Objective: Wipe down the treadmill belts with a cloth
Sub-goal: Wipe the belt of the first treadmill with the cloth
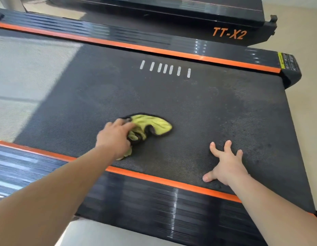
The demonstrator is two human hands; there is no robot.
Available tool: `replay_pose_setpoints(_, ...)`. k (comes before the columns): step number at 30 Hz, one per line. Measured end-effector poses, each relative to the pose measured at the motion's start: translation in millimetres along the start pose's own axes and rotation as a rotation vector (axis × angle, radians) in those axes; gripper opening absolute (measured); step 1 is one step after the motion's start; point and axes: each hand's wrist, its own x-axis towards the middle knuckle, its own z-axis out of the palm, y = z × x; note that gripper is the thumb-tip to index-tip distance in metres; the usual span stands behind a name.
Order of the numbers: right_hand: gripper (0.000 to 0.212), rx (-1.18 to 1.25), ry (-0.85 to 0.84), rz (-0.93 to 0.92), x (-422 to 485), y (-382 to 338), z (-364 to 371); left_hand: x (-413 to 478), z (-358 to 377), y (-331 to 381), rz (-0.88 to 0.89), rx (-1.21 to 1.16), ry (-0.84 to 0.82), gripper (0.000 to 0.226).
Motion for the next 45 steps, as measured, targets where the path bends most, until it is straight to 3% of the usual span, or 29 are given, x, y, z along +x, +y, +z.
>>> replay_pose_setpoints(2, 0.133, -0.004, -0.003, 0.006, 0, -1, -1, -4, 7, 9, -0.195, -0.138, 0.059, 0.063)
replay_pose_setpoints(4, 0.133, -0.005, 0.000, 0.012, 0, -2, -1, -18, 18, 48, -0.187, -0.192, 0.049, 0.060)
replay_pose_setpoints(8, 0.134, -0.010, 0.021, 0.004, 1, -1, 1, -64, 36, 121, 0.224, -0.220, -0.067, 0.059)
replay_pose_setpoints(11, 0.134, -0.002, 0.027, -0.022, 1, 3, 4, -49, 26, 99, 0.409, -0.093, -0.091, 0.065)
replay_pose_setpoints(13, 0.134, -0.004, 0.035, -0.037, 2, 4, 4, -23, 15, 62, 0.299, 0.001, -0.029, 0.065)
replay_pose_setpoints(15, 0.135, -0.018, 0.053, -0.031, 0, 5, 3, -4, 9, 29, 0.049, -0.053, 0.027, 0.065)
replay_pose_setpoints(17, 0.136, -0.034, 0.065, -0.022, 0, 3, 2, -4, 13, 35, -0.158, -0.168, 0.063, 0.061)
replay_pose_setpoints(18, 0.136, -0.040, 0.068, -0.022, 0, 3, 1, -12, 17, 53, -0.178, -0.181, 0.049, 0.057)
replay_pose_setpoints(20, 0.137, -0.046, 0.073, -0.022, 1, 2, 0, -38, 28, 99, -0.056, -0.199, 0.016, 0.051)
replay_pose_setpoints(22, 0.137, -0.048, 0.071, -0.021, -1, 3, 1, -72, 35, 134, 0.213, -0.160, -0.054, 0.051)
replay_pose_setpoints(24, 0.138, -0.045, 0.068, -0.028, -2, 4, 1, -75, 30, 132, 0.452, -0.103, -0.104, 0.057)
replay_pose_setpoints(26, 0.138, -0.065, 0.072, -0.037, -4, 5, 0, -49, 17, 102, 0.486, -0.012, -0.109, 0.063)
replay_pose_setpoints(29, 0.136, -0.087, 0.074, -0.032, -7, 3, -1, -8, -1, 37, 0.194, 0.053, -0.085, 0.068)
replay_pose_setpoints(31, 0.137, -0.078, 0.065, -0.022, -6, 1, -2, -2, 2, 10, -0.079, -0.043, 0.015, 0.063)
replay_pose_setpoints(34, 0.137, -0.055, 0.041, 0.006, -6, -3, -6, -18, 19, 51, -0.343, -0.180, 0.080, 0.051)
replay_pose_setpoints(36, 0.138, -0.043, 0.032, 0.017, -5, -3, -6, -37, 29, 99, -0.260, -0.251, 0.036, 0.049)
replay_pose_setpoints(39, 0.138, -0.048, 0.028, 0.029, -6, -3, -6, -65, 35, 130, 0.124, -0.214, -0.059, 0.056)
replay_pose_setpoints(41, 0.137, -0.053, 0.040, 0.019, -7, -2, -5, -65, 27, 113, 0.362, -0.153, -0.128, 0.063)
replay_pose_setpoints(43, 0.136, -0.060, 0.052, 0.004, -8, -1, -4, -43, 12, 79, 0.391, -0.061, -0.133, 0.068)
replay_pose_setpoints(45, 0.136, -0.053, 0.052, -0.001, -10, -1, -6, -13, -1, 35, 0.193, -0.010, -0.083, 0.067)
